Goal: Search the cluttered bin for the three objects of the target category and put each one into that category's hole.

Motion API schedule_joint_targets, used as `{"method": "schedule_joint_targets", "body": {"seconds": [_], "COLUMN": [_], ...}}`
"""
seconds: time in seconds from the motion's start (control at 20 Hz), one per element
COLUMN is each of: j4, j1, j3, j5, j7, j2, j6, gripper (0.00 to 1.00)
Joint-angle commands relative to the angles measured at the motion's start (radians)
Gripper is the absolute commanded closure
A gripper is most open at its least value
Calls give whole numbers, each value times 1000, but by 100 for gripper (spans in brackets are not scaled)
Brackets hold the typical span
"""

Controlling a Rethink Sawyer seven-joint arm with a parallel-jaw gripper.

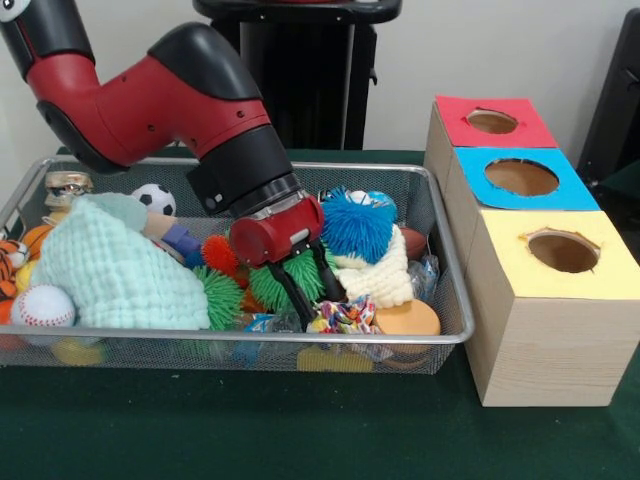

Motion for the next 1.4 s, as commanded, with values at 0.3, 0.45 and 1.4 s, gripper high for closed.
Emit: {"method": "schedule_joint_targets", "body": {"seconds": [0.3, 0.45, 1.4], "j4": [-159, -154, -136], "j1": [-35, -55, -192], "j3": [8, 38, 210], "j5": [-63, -67, -111], "j7": [-106, -129, -316], "j2": [107, 130, 327], "j6": [132, 133, 193], "gripper": [0, 0, 100]}}
